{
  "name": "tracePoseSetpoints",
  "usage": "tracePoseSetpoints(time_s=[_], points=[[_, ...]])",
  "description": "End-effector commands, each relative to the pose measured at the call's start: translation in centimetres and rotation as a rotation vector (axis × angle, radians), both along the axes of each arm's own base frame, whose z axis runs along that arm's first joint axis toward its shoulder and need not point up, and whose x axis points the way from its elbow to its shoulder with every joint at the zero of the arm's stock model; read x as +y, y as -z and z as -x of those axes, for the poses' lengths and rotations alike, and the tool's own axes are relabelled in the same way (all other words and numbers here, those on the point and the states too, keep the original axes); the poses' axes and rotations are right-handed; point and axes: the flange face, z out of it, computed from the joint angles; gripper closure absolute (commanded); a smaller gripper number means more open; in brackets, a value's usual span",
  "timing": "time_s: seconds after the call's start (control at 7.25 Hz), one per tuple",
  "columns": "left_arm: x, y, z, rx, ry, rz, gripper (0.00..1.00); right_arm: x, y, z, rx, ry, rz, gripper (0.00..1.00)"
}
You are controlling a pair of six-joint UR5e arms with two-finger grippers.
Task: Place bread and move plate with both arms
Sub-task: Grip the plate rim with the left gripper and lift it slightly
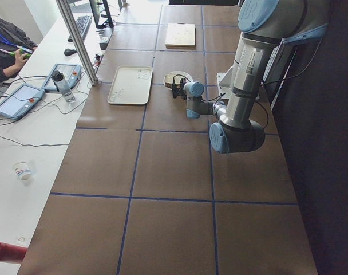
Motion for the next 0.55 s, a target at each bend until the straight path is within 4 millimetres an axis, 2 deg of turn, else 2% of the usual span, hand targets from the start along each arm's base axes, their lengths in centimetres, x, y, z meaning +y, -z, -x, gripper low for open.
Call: tracePoseSetpoints(time_s=[0.0,0.41], points=[[-0.19,0.11,-0.50,-0.001,0.000,0.001,0.64,0.06,-0.12,-0.02,0.000,0.000,0.002,0.00],[-0.27,0.72,-0.71,0.016,0.000,-0.006,0.77,0.06,-0.19,0.04,0.000,0.001,0.004,0.00]])
